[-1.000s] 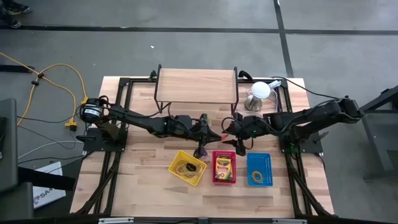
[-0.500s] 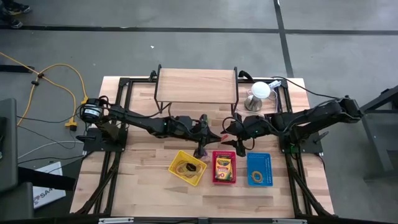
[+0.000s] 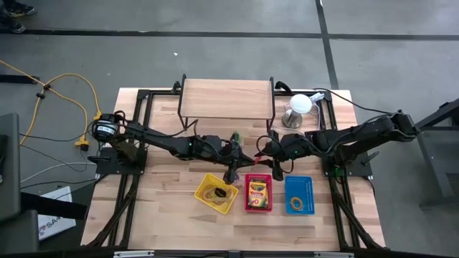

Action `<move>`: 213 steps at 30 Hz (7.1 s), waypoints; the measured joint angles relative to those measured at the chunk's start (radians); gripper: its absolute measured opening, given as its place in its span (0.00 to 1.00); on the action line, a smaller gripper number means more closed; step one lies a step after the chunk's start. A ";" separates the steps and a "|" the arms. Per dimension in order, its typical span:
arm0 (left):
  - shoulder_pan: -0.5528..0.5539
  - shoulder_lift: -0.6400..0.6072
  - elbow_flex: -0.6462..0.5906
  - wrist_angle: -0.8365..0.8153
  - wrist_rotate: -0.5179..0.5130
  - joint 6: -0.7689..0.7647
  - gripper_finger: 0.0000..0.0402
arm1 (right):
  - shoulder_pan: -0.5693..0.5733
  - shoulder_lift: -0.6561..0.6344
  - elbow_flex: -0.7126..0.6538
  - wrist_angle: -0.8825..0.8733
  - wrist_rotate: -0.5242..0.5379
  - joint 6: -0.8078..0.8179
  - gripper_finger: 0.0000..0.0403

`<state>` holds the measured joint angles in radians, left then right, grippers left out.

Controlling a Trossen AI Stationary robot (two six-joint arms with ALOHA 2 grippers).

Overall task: Pick & Place Office Desk Supplies
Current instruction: Put the orange spring keychain into the blue bin, then put the blue spring keychain into the blue bin

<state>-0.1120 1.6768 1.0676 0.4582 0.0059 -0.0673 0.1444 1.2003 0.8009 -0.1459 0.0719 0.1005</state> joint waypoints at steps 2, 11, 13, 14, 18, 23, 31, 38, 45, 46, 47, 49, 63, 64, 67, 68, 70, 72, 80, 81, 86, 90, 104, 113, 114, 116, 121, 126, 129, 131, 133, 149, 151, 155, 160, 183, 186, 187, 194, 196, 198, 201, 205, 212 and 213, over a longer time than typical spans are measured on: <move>0.000 0.000 0.000 0.004 0.000 0.000 0.05 | 0.000 0.000 0.000 0.000 -0.002 0.000 0.23; 0.000 0.000 0.000 0.007 0.000 0.018 0.05 | 0.000 0.000 0.000 0.000 -0.026 0.003 0.10; 0.000 0.000 0.000 0.007 0.000 0.018 0.05 | 0.000 0.000 0.000 0.000 -0.027 0.003 0.08; 0.000 0.000 0.000 0.007 0.000 0.018 0.05 | 0.000 0.000 0.000 0.000 -0.027 0.003 0.07; 0.000 0.000 0.000 0.007 0.000 0.029 0.09 | 0.000 0.000 0.000 0.000 -0.027 0.003 0.06; 0.000 0.000 0.000 0.008 0.003 0.043 0.21 | 0.000 0.000 0.000 -0.001 -0.026 0.004 0.09; 0.000 0.000 0.000 0.018 0.003 0.053 0.33 | 0.000 0.000 0.000 -0.002 -0.029 0.008 0.07; 0.000 0.000 0.000 0.018 -0.020 0.075 0.33 | 0.002 0.000 0.000 -0.054 -0.053 0.055 0.07; 0.000 0.000 0.000 0.018 -0.021 0.079 0.33 | 0.056 -0.007 0.000 -0.108 -0.054 0.109 0.07; 0.000 0.000 0.000 0.018 -0.021 0.079 0.33 | 0.062 -0.016 -0.001 -0.123 -0.053 0.117 0.07; 0.000 0.000 0.000 0.018 -0.021 0.079 0.33 | 0.070 -0.027 -0.001 -0.137 -0.051 0.128 0.07; 0.000 0.000 0.000 0.018 -0.021 0.078 0.33 | 0.082 -0.059 -0.001 -0.172 -0.051 0.162 0.07; 0.000 0.000 -0.001 0.016 -0.023 0.074 0.33 | 0.213 -0.242 -0.001 -0.536 -0.128 0.625 0.07; 0.000 0.000 -0.001 0.015 -0.023 0.074 0.33 | 0.228 -0.240 -0.001 -0.557 -0.128 0.663 0.07; 0.000 0.000 -0.001 0.013 -0.023 0.074 0.33 | 0.273 -0.225 -0.001 -0.596 -0.133 0.757 0.07; 0.000 0.000 -0.001 0.013 -0.023 0.074 0.33 | 0.288 -0.220 -0.001 -0.599 -0.137 0.786 0.07; 0.000 0.000 -0.001 0.013 -0.023 0.074 0.33 | 0.317 -0.211 -0.001 -0.598 -0.153 0.844 0.07; 0.000 0.000 -0.001 0.013 -0.023 0.075 0.33 | 0.348 -0.197 -0.001 -0.601 -0.154 0.901 0.07; 0.000 0.000 -0.001 0.013 -0.022 0.074 0.33 | 0.446 -0.096 -0.001 -0.605 -0.098 0.979 0.07; 0.000 0.000 -0.001 0.013 -0.022 0.071 0.33 | 0.455 -0.078 -0.001 -0.605 -0.099 0.981 0.07; 0.000 0.000 -0.001 0.014 -0.022 0.070 0.33 | 0.498 0.011 -0.001 -0.606 -0.099 1.024 0.07; 0.000 0.000 -0.001 0.014 -0.022 0.068 0.33 | 0.525 0.072 -0.001 -0.603 -0.100 1.033 0.07; 0.000 0.000 -0.001 0.014 -0.022 0.067 0.33 | 0.538 0.146 0.000 -0.614 -0.076 1.032 0.07; 0.000 0.000 -0.001 0.014 -0.021 0.067 0.33 | 0.536 0.146 0.000 -0.663 -0.071 1.059 0.21; 0.000 0.000 -0.001 0.014 -0.021 0.068 0.33 | 0.536 0.146 0.000 -0.664 -0.071 1.059 0.23; 0.000 0.000 -0.001 0.014 -0.021 0.068 0.33 | 0.536 0.146 0.000 -0.664 -0.071 1.058 0.27; 0.000 0.000 -0.001 0.014 -0.021 0.068 0.33 | 0.536 0.146 0.000 -0.664 -0.071 1.055 0.33; 0.000 0.000 -0.001 0.014 -0.021 0.068 0.33 | 0.536 0.146 0.000 -0.664 -0.071 1.050 0.35; 0.000 0.000 -0.001 0.014 -0.021 0.068 0.33 | 0.536 0.146 0.000 -0.663 -0.071 1.047 0.35; 0.000 0.000 -0.001 0.012 -0.021 0.068 0.33 | 0.536 0.146 0.000 -0.661 -0.071 1.047 0.35; 0.000 0.000 -0.001 0.003 -0.021 0.068 0.33 | 0.536 0.146 0.000 -0.657 -0.071 1.041 0.35; 0.000 0.000 -0.001 -0.097 -0.021 0.050 0.33 | 0.311 -0.032 0.000 -0.660 -0.111 0.759 0.30; 0.000 0.000 -0.001 -0.101 -0.022 0.048 0.33 | 0.273 -0.060 0.000 -0.659 -0.092 0.706 0.30; 0.000 0.000 -0.001 -0.107 -0.022 0.048 0.33 | 0.200 -0.095 0.000 -0.662 -0.050 0.615 0.30; 0.000 0.000 -0.001 -0.126 -0.022 0.043 0.33 | 0.103 -0.120 0.000 -0.657 -0.012 0.519 0.30; 0.000 0.000 -0.001 -0.172 -0.022 0.022 0.33 | -0.302 -0.120 0.000 -0.573 0.003 0.318 0.30; 0.000 0.000 -0.001 -0.177 -0.022 0.022 0.33 | -0.314 -0.120 0.000 -0.572 0.003 0.318 0.30; 0.000 0.000 -0.001 -0.177 -0.022 0.022 0.33 | -0.316 -0.120 0.000 -0.571 0.003 0.318 0.30; 0.000 0.000 -0.001 -0.176 -0.022 0.022 0.33 | -0.315 -0.120 0.000 -0.554 0.003 0.321 0.30; 0.000 0.000 -0.001 -0.179 -0.022 0.022 0.33 | -0.315 -0.120 0.000 -0.542 0.003 0.321 0.30; 0.000 0.000 -0.001 -0.197 -0.022 0.023 0.33 | -0.315 -0.120 0.000 -0.527 0.004 0.321 0.30; 0.000 0.000 -0.001 -0.244 -0.022 0.041 0.33 | -0.315 -0.120 0.000 -0.496 0.003 0.321 0.30; 0.006 0.000 -0.001 -0.297 -0.022 0.052 0.33 | -0.315 -0.120 0.000 -0.459 0.004 0.321 0.30; 0.028 0.000 0.000 -0.421 -0.038 0.039 0.33 | -0.315 -0.120 0.000 -0.395 0.004 0.321 0.30; 0.032 0.000 0.000 -0.442 -0.050 0.036 0.33 | -0.315 -0.120 0.000 -0.388 0.004 0.321 0.30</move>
<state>-0.0800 1.6768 1.0672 0.0158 -0.0441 -0.0313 -0.1707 1.0805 0.8009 -0.5339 0.0757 0.4213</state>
